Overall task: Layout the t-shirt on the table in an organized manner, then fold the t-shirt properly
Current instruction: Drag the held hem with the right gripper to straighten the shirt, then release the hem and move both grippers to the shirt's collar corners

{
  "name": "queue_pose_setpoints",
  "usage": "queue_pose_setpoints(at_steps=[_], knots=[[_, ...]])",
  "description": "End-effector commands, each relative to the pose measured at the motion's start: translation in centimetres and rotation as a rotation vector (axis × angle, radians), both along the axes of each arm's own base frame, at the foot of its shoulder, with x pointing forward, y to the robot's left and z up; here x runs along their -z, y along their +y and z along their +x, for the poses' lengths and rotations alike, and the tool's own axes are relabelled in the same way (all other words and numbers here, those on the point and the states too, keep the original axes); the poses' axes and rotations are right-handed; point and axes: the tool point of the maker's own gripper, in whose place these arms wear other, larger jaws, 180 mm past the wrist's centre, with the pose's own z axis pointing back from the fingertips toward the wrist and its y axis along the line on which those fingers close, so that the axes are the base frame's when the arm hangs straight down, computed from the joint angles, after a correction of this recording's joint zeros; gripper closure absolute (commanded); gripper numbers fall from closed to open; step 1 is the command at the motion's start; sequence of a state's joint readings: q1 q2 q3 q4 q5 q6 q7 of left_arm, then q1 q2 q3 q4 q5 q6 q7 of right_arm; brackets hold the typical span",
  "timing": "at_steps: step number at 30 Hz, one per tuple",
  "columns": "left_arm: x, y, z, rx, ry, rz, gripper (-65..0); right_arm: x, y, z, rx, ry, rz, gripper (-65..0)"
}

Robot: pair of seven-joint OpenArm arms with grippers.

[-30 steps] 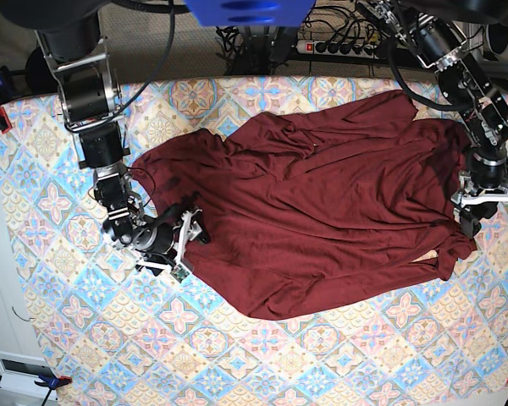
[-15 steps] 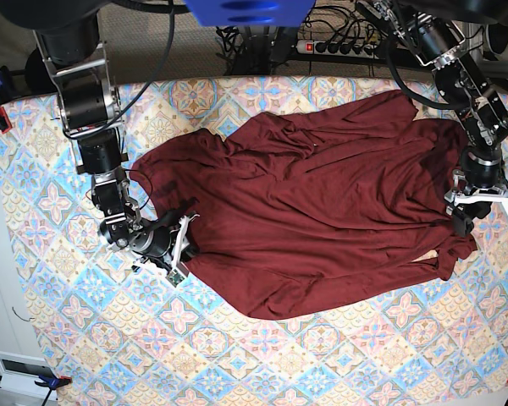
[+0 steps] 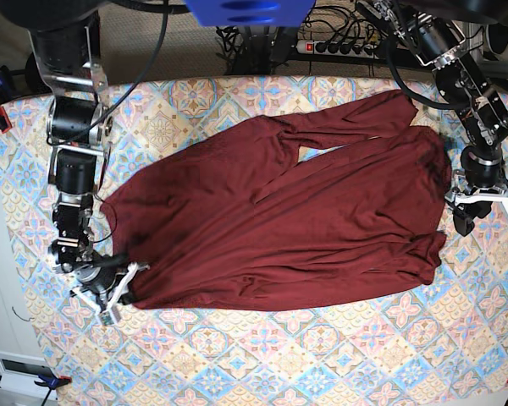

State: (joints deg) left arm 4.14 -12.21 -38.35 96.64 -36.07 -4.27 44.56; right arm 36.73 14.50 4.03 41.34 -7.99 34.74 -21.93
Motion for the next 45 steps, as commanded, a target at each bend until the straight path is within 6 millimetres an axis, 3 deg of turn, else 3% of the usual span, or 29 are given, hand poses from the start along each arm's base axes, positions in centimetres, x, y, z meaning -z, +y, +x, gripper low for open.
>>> queue_pose_setpoints(at_steps=[1, 6, 9, 12, 16, 18, 25, 31, 39, 45], knots=[[-1.4, -0.2, 0.7, 0.01, -0.049, 0.014, -37.2, -2.6, -1.6, 1.3, 0.036, -0.076, 0.0, -0.4], [-1.2, -0.7, 0.9, 0.019, -0.049, 0.008, -37.1, -4.1, -4.4, 1.9, 0.099, -0.136, -0.051, -0.7], [-1.3, -0.7, 0.9, 0.019, -0.05, 0.009, -37.3, -3.9, -6.0, 1.9, 0.152, -0.134, -0.139, -3.1], [-1.3, -0.8, 0.9, 0.02, -0.05, 0.009, -37.6, -3.4, -6.3, 1.8, 0.154, -0.119, -0.224, -13.2], [-0.3, -1.5, 0.6, 0.053, 0.008, -0.021, -37.6, -0.3, -5.8, -0.2, 0.117, -0.034, -0.278, -30.7], [-0.2, -1.8, 0.6, 0.066, 0.01, -0.047, -37.6, -0.2, -6.0, -0.8, 0.118, -0.013, -0.318, -35.8], [0.4, -2.4, -0.2, 0.082, 0.012, -0.092, -37.7, -0.4, -6.1, -5.2, 0.101, -0.021, -0.453, -35.6], [1.8, -2.3, -1.5, 0.079, 0.057, -0.094, -37.7, 0.7, -5.6, -9.1, 0.073, -0.018, -0.497, -35.6], [2.8, -2.2, -2.6, 0.075, 0.089, -0.095, -37.2, 1.7, -5.1, -11.6, 0.051, -0.006, -0.514, -30.7], [3.1, -2.3, -3.1, 0.077, 0.101, -0.1, -37.1, 0.7, -8.0, -13.5, 0.143, -0.015, -0.513, -30.6]])
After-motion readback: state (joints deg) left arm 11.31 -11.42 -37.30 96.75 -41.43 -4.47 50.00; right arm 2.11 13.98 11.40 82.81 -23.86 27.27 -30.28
